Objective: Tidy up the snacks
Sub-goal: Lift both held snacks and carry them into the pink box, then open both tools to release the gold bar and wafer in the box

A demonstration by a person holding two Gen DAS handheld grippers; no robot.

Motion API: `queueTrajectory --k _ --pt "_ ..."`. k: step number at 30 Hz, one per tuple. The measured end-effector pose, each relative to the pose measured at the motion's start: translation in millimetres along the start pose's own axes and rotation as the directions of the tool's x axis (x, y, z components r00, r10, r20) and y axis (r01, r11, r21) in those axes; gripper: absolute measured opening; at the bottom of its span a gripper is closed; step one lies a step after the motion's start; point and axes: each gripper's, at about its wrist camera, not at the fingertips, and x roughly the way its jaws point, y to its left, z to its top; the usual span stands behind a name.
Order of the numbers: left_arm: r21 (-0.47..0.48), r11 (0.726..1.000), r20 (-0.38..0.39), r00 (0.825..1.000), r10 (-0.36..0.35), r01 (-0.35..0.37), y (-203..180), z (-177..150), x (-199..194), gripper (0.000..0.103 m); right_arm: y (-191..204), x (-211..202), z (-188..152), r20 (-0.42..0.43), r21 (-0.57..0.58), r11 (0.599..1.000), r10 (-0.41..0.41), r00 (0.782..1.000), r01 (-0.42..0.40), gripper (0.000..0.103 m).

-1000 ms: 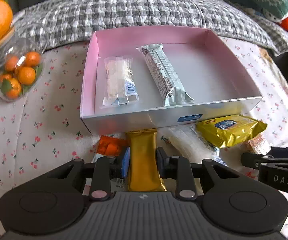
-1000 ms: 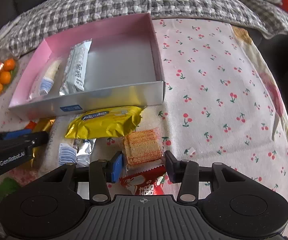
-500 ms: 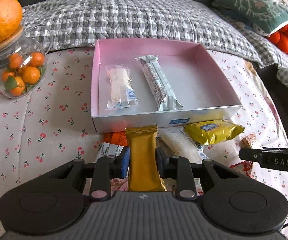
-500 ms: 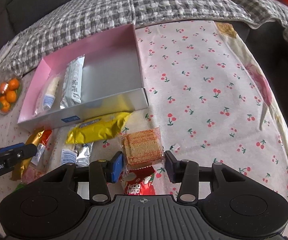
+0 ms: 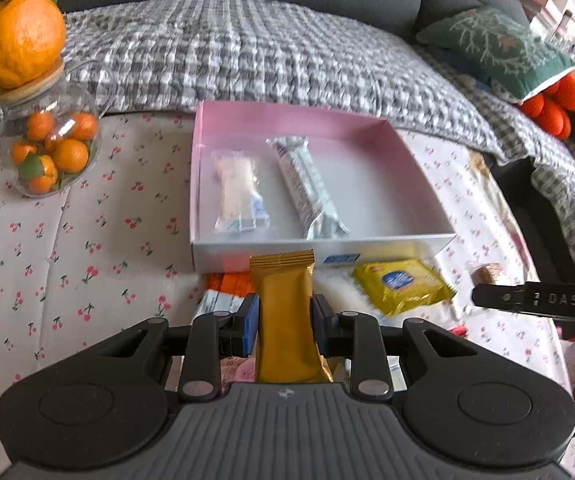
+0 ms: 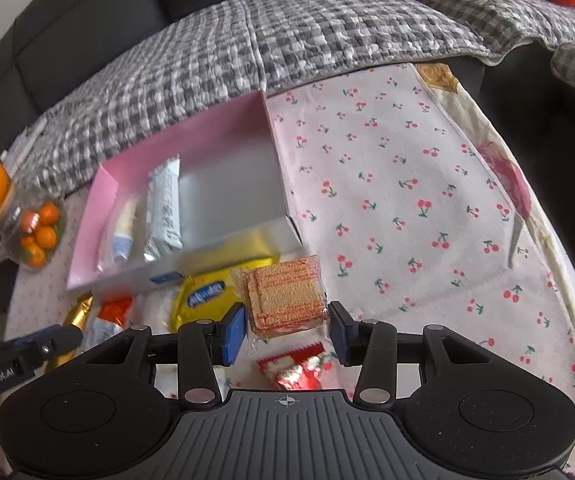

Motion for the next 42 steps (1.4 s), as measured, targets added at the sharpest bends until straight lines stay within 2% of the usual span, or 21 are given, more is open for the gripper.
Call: queueTrajectory --k 6,15,21,26,38,40,42 --pt "0.024 1.0 0.015 1.0 0.0 -0.001 -11 16 4 0.026 9 0 12 0.046 0.02 0.998 0.052 0.998 -0.053 0.043" --pt "-0.011 0.995 0.035 0.995 -0.096 0.097 -26 49 40 0.026 14 20 32 0.13 0.027 0.992 0.121 0.984 -0.126 0.043" --pt "-0.047 0.99 0.04 0.99 -0.134 0.136 -30 59 74 0.026 10 31 41 0.192 0.019 0.983 0.175 0.966 -0.182 0.043" --pt "-0.044 0.987 0.064 0.987 -0.15 0.153 -27 68 89 0.026 9 40 44 0.191 -0.003 0.98 0.196 0.962 -0.199 0.043" --pt "0.019 0.993 0.088 0.99 -0.115 0.113 -23 78 107 0.027 6 53 47 0.161 -0.028 0.986 0.169 0.972 -0.166 0.047" --pt "0.026 0.993 0.093 0.989 -0.114 0.112 -22 77 107 0.032 5 53 48 0.154 -0.023 0.985 0.17 0.973 -0.169 0.055" --pt "0.036 0.992 0.085 0.988 -0.126 0.123 -25 78 109 0.053 4 52 49 0.153 -0.012 0.982 0.189 0.97 -0.189 0.062"
